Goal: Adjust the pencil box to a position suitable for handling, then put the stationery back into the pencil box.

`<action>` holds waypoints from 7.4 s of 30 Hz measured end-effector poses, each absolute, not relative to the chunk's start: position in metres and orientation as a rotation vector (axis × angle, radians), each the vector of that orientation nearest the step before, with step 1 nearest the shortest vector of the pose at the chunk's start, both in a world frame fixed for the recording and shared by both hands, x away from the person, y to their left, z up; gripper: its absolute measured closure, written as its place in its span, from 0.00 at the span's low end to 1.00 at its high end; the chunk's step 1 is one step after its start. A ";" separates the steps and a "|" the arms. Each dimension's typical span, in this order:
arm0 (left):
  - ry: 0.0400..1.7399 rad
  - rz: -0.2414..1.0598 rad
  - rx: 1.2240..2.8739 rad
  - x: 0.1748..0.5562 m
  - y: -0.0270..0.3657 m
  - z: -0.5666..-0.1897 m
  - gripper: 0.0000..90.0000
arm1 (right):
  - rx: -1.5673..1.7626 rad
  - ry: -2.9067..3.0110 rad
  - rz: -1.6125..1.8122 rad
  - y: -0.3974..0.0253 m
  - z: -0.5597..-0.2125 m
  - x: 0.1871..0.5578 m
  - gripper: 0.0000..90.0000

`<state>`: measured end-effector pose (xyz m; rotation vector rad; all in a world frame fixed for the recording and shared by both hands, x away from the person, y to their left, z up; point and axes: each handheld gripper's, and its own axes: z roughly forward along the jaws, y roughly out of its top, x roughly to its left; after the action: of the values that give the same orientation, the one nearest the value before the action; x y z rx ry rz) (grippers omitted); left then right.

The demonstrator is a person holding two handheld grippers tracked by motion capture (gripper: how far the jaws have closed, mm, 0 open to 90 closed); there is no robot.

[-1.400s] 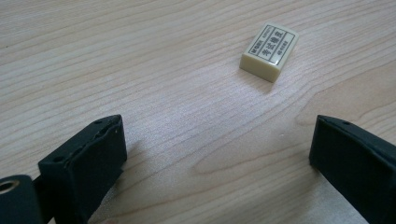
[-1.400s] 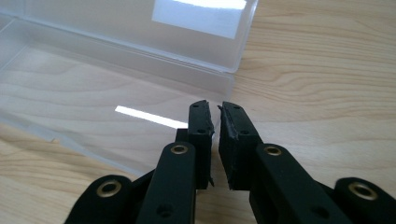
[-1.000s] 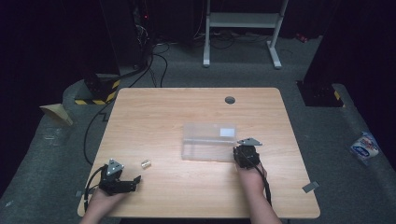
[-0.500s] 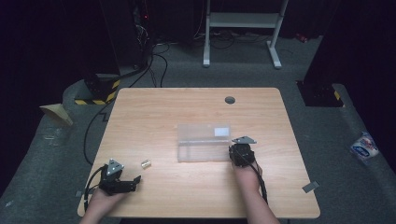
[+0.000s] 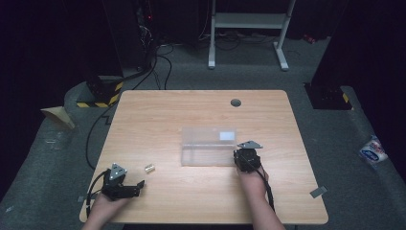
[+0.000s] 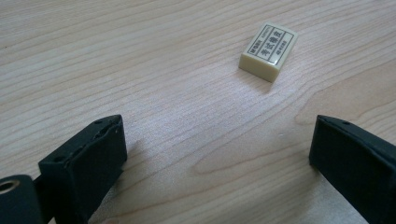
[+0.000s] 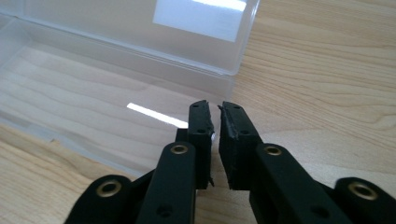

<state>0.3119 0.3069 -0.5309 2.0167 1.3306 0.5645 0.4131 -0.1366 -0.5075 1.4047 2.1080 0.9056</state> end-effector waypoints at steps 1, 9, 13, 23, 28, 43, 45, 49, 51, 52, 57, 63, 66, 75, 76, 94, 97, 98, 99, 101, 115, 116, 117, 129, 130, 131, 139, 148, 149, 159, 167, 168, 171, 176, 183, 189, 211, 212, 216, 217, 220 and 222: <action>1.328 0.569 2.021 0.312 0.307 -0.531 0.05 | 1.402 2.107 0.909 -0.137 -0.506 0.413 0.88; 1.336 0.569 2.012 0.312 0.306 -0.531 0.05 | 1.403 2.078 0.968 -0.143 -0.497 0.409 0.76; 1.341 0.571 2.008 0.312 0.306 -0.531 0.05 | 1.396 2.077 0.988 -0.149 -0.495 0.406 0.72; 1.347 0.582 2.010 0.312 0.305 -0.531 0.05 | 1.360 2.063 1.028 -0.167 -0.492 0.397 0.60; 1.349 0.586 2.011 0.312 0.305 -0.531 0.05 | 1.369 2.045 1.041 -0.178 -0.493 0.390 0.55; 1.360 0.593 1.994 0.311 0.305 -0.531 0.07 | 1.411 1.981 1.038 -0.212 -0.508 0.374 0.38; 1.360 0.594 1.994 0.311 0.305 -0.531 0.07 | 1.409 1.992 1.011 -0.217 -0.509 0.373 0.37; 1.357 0.596 1.993 0.311 0.305 -0.531 0.08 | 1.417 1.989 0.963 -0.230 -0.513 0.368 0.36; 1.357 0.595 1.993 0.311 0.305 -0.531 0.08 | 1.421 1.993 0.938 -0.236 -0.517 0.367 0.35; 1.357 0.595 1.993 0.311 0.305 -0.531 0.08 | 1.437 1.995 0.915 -0.240 -0.519 0.366 0.35; 1.353 0.597 1.991 0.309 0.304 -0.530 0.10 | 1.461 2.023 0.839 -0.248 -0.523 0.363 0.31; 1.336 0.603 1.988 0.307 0.304 -0.530 0.16 | 1.483 2.032 0.862 -0.250 -0.524 0.363 0.31; 1.341 0.602 1.984 0.306 0.303 -0.530 0.16 | 1.496 2.008 0.849 -0.247 -0.524 0.362 0.32; 1.299 0.564 2.041 0.309 0.305 -0.528 0.12 | 1.493 2.014 0.852 -0.247 -0.524 0.363 0.31; 1.303 0.563 2.040 0.310 0.305 -0.527 0.13 | 1.493 2.013 0.851 -0.247 -0.524 0.363 0.31; 1.158 0.567 2.052 0.333 0.287 -0.515 0.16 | 1.504 1.995 0.850 -0.246 -0.524 0.362 0.37; 1.153 0.543 2.035 0.338 0.282 -0.517 0.17 | 1.502 1.992 0.849 -0.246 -0.524 0.362 0.37; 1.143 0.545 2.043 0.340 0.281 -0.517 0.18 | 1.503 1.992 0.848 -0.246 -0.524 0.362 0.37; 1.136 0.542 2.048 0.342 0.278 -0.516 0.18 | 1.504 1.992 0.848 -0.246 -0.524 0.362 0.37; 1.122 0.532 2.050 0.346 0.275 -0.516 0.20 | 1.504 1.992 0.848 -0.246 -0.524 0.362 0.37; 1.151 0.477 2.048 0.355 0.276 -0.523 0.43 | 1.506 1.986 0.847 -0.246 -0.523 0.361 0.40; 1.145 0.463 2.053 0.355 0.277 -0.524 0.46 | 1.506 1.986 0.847 -0.246 -0.523 0.361 0.40; 1.142 0.455 2.051 0.354 0.277 -0.524 0.48 | 1.506 1.986 0.848 -0.246 -0.523 0.361 0.40; 1.129 0.500 2.045 0.349 0.276 -0.526 0.69 | 1.498 1.986 0.844 -0.246 -0.523 0.360 0.40; 1.129 0.498 2.044 0.349 0.276 -0.526 0.70 | 1.493 1.987 0.842 -0.246 -0.523 0.360 0.40; 1.129 0.500 2.043 0.349 0.276 -0.526 0.71 | 1.496 1.985 0.842 -0.246 -0.523 0.360 0.40; 1.095 0.519 2.056 0.348 0.274 -0.526 0.75 | 1.497 1.981 0.838 -0.245 -0.523 0.360 0.41; 1.096 0.503 1.964 0.340 0.274 -0.518 0.75 | 1.497 1.980 0.839 -0.245 -0.523 0.360 0.41; 1.086 0.515 1.968 0.338 0.273 -0.517 0.75 | 1.497 1.981 0.839 -0.245 -0.523 0.360 0.41; 1.034 0.576 1.941 0.314 0.261 -0.509 0.75 | 1.509 1.984 0.853 -0.247 -0.523 0.361 0.42; 1.105 0.555 1.894 0.313 0.250 -0.507 0.75 | 1.510 1.988 0.857 -0.247 -0.523 0.361 0.42; 1.113 0.554 1.891 0.314 0.248 -0.507 0.75 | 1.510 1.988 0.857 -0.247 -0.523 0.361 0.42; 1.138 0.560 1.884 0.317 0.240 -0.509 0.76 | 1.508 1.989 0.858 -0.248 -0.523 0.361 0.42; 1.149 0.590 1.900 0.321 0.230 -0.504 0.76 | 1.508 1.983 0.851 -0.247 -0.523 0.360 0.42; 1.208 0.617 1.868 0.315 0.222 -0.500 0.76 | 1.499 2.006 0.868 -0.249 -0.523 0.361 0.42; 1.231 0.626 1.842 0.314 0.215 -0.493 0.76 | 1.489 2.016 0.866 -0.249 -0.523 0.361 0.42; 1.159 0.595 1.866 0.342 0.181 -0.477 0.76 | 1.471 2.025 0.868 -0.249 -0.523 0.361 0.42; 1.156 0.591 1.872 0.342 0.180 -0.476 0.76 | 1.471 2.025 0.868 -0.249 -0.523 0.361 0.42; 1.148 0.591 1.878 0.344 0.177 -0.471 0.76 | 1.471 2.026 0.869 -0.249 -0.523 0.361 0.42; 1.146 0.589 1.880 0.345 0.176 -0.470 0.76 | 1.471 2.026 0.869 -0.249 -0.523 0.361 0.42; 1.143 0.593 1.894 0.348 0.173 -0.470 0.76 | 1.471 2.029 0.873 -0.248 -0.523 0.360 0.42; 1.143 0.584 1.899 0.350 0.170 -0.471 0.76 | 1.470 2.030 0.873 -0.248 -0.523 0.360 0.42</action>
<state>0.3503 0.1705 -0.4707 1.8987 1.1430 0.5843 0.3604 -0.2483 -0.5232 1.4700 2.0303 0.8734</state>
